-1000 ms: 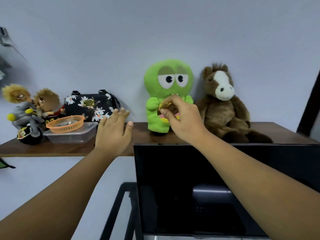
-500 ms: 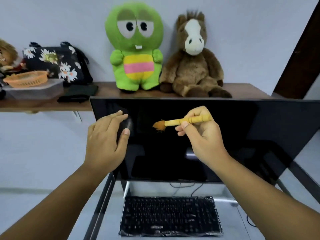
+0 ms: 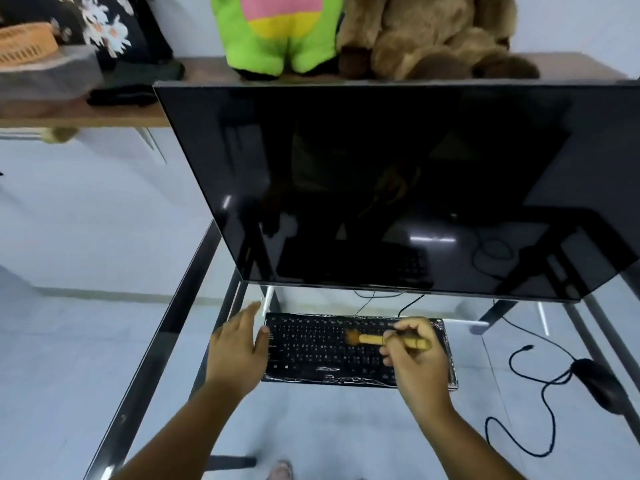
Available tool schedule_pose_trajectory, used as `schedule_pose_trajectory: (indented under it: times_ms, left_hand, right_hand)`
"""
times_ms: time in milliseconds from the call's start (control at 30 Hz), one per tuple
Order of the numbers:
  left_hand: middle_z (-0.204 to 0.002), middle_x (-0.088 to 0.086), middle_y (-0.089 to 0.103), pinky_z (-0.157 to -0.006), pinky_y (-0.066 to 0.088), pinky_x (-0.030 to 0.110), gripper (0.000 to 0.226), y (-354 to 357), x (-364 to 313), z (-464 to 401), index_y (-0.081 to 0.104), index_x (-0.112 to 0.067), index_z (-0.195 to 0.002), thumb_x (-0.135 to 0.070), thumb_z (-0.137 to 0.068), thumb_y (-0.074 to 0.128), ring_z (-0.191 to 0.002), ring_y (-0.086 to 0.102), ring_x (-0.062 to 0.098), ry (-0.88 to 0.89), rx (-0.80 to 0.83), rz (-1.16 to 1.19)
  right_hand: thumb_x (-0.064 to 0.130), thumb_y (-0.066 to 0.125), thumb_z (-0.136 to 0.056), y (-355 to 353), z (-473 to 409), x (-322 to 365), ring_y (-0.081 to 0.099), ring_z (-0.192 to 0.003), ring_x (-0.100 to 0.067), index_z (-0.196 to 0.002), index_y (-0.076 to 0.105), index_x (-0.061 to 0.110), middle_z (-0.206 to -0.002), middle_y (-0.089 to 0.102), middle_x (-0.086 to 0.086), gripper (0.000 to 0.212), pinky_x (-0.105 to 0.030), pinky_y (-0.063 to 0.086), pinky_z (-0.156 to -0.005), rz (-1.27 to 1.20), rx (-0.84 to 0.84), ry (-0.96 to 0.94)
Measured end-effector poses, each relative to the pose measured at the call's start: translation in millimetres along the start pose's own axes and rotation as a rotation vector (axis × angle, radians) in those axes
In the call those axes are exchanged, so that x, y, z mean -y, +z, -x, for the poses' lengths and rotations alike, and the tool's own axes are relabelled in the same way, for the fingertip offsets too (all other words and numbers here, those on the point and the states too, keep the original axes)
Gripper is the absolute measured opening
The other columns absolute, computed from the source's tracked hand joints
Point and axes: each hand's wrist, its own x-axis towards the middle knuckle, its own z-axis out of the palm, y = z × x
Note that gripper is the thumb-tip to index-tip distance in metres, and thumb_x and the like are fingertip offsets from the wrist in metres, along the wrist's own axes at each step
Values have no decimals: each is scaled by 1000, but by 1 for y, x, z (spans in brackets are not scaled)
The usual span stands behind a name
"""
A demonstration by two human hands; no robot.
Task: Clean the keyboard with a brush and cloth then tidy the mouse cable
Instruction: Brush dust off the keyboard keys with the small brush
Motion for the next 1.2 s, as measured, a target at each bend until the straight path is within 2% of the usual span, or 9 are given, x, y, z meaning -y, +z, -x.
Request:
schedule_pose_trajectory:
  times_ms: [167, 333, 500, 600, 667, 800, 933, 1033, 1200]
  left_hand:
    - [-161, -2, 19, -119, 16, 39, 69, 33, 30, 0, 12, -19, -155, -49, -98, 37, -148, 18, 17, -100, 235, -12]
    - [-163, 0, 9, -120, 14, 38, 75, 48, 51, -13, 6, -18, -156, -54, -97, 37, -150, 10, 18, -153, 335, 31]
    - [-164, -1, 5, -121, 11, 36, 77, 55, 64, -24, 4, -17, -156, -54, -97, 38, -150, 6, 16, -124, 379, 51]
    - [-163, -2, 6, -120, 12, 34, 76, 57, 68, -25, 6, -18, -156, -54, -97, 38, -150, 6, 15, -99, 364, 65]
    - [-163, -3, 6, -120, 14, 34, 76, 57, 70, -24, 7, -18, -155, -54, -97, 39, -150, 6, 14, -88, 351, 65]
    - [-163, -4, 6, -119, 14, 33, 77, 58, 71, -23, 7, -19, -156, -55, -96, 40, -150, 5, 13, -89, 352, 80]
    - [-163, -4, 5, -119, 16, 33, 80, 57, 72, -23, 6, -19, -156, -55, -95, 43, -150, 5, 13, -82, 358, 74]
    - [-163, -5, 5, -119, 18, 33, 79, 58, 74, -22, 6, -19, -155, -54, -95, 44, -150, 5, 13, -71, 363, 67]
    - [-163, -4, 5, -120, 17, 35, 77, 58, 73, -24, 6, -18, -155, -51, -96, 44, -150, 6, 14, -84, 369, 78]
  right_hand:
    - [18, 70, -88, 45, 7, -26, 66, -71, -33, -84, 70, 31, -72, 71, -6, 14, -48, 52, -63, 126, 104, 40]
    - [18, 64, -91, 109, 1, -33, 46, -45, -8, -94, 66, 22, -57, 58, 6, 5, -25, 34, -46, 237, 229, -19]
    - [26, 61, -92, 144, 0, -45, 43, -44, -7, -96, 64, 24, -55, 53, 4, 6, -19, 31, -45, 428, 305, -118]
    - [25, 61, -89, 142, -1, -52, 42, -44, 1, -96, 65, 24, -53, 47, 17, 7, -11, 24, -46, 651, 150, -156]
    - [22, 61, -89, 141, 1, -53, 42, -47, 1, -95, 64, 21, -55, 46, 16, 7, -17, 27, -47, 610, 64, -178]
    - [26, 58, -91, 149, 10, -57, 44, -49, -7, -98, 64, 23, -57, 47, 10, 9, -18, 29, -48, 566, 232, -192]
    - [28, 55, -89, 150, 9, -59, 45, -52, -6, -95, 64, 22, -59, 50, 10, 12, -21, 31, -51, 580, 38, -171]
    - [28, 57, -89, 151, 12, -58, 43, -49, -6, -94, 65, 23, -56, 47, 11, 11, -19, 29, -47, 575, 165, -202]
    - [28, 54, -86, 139, 10, -60, 48, -57, -7, -94, 64, 20, -62, 51, 13, 15, -22, 33, -53, 603, -22, -186]
